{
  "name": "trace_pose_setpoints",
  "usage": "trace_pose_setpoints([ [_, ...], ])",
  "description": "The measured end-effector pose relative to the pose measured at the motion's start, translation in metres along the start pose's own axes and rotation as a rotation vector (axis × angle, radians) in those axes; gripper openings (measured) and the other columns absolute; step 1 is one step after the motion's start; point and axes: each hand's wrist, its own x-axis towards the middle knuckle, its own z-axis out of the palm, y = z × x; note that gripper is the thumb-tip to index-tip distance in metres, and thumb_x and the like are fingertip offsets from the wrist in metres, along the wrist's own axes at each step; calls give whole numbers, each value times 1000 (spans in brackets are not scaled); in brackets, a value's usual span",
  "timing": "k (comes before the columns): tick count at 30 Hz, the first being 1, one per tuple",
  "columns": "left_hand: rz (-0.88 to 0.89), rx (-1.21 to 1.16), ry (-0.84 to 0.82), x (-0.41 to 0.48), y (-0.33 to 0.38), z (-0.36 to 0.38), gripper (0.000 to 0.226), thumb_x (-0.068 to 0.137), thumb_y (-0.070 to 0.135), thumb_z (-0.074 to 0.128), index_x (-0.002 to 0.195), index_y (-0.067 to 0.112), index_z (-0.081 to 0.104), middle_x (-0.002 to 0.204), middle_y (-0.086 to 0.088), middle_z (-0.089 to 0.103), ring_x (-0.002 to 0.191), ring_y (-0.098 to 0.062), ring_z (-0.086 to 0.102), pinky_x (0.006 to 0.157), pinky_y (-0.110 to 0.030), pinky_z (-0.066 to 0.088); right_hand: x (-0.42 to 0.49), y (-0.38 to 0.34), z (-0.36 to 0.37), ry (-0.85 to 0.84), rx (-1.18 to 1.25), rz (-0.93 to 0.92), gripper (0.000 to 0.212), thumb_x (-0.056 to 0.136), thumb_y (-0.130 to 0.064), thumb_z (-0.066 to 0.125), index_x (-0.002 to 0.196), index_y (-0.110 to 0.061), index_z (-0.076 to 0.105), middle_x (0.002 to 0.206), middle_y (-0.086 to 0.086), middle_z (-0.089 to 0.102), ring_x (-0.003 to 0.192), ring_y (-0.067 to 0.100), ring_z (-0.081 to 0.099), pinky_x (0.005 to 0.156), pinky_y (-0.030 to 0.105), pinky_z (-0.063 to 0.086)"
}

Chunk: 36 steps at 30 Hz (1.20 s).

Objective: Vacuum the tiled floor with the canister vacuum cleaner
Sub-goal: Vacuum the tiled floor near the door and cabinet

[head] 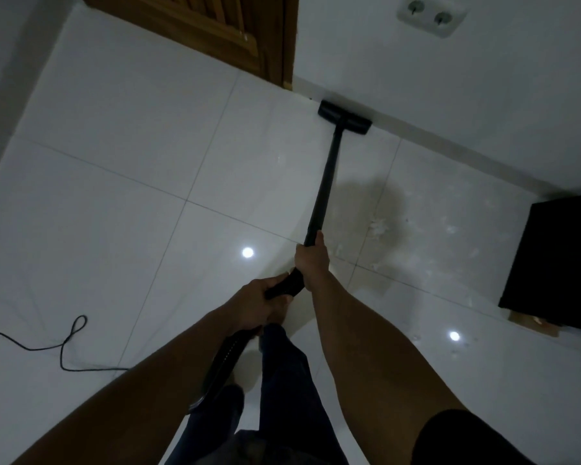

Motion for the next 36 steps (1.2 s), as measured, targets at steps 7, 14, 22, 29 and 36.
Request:
trace_pose_setpoints([
  [7, 10, -20, 57, -1, -4, -5, 47, 100, 26, 58, 138, 46, 38, 59, 12, 57, 42, 2, 51, 46, -20, 49, 4, -10, 14, 16, 269, 84, 66, 102, -27, 51, 156, -43, 18, 116, 17, 63, 50, 16, 55, 51, 29, 52],
  [14, 16, 23, 30, -23, -20, -12, 49, 99, 34, 58, 133, 55, 30, 59, 10, 59, 48, -15, 52, 54, -38, 54, -19, 0, 33, 142, 247, 31, 55, 102, -39, 49, 154, -40, 29, 114, 5, 62, 64, 17, 61, 57, 31, 58],
  [22, 28, 77, 11, -95, -76, -7, 57, 98, 41, 57, 148, 43, 31, 76, -4, 56, 37, -4, 49, 43, -25, 47, -90, 53, 61, 189, 251, -71, 57, 103, -34, 48, 156, -34, 28, 113, 5, 60, 67, 17, 62, 63, 36, 61],
  [29, 138, 157, 8, -207, -159, 19, 53, 99, 40, 55, 149, 38, 36, 73, 1, 59, 40, -3, 52, 44, -24, 48, -194, 145, 94, 240, 244, -132, 63, 101, -28, 55, 157, -30, 27, 122, 7, 60, 67, 14, 59, 52, 29, 54],
  [36, 212, 160, -33, -300, -235, 66, 45, 101, 30, 55, 145, 31, 47, 69, 19, 57, 42, 9, 52, 47, -8, 40, -274, 250, 116, 270, 284, -122, 61, 100, -28, 56, 155, -33, 30, 113, 10, 65, 69, 21, 65, 62, 35, 60],
])
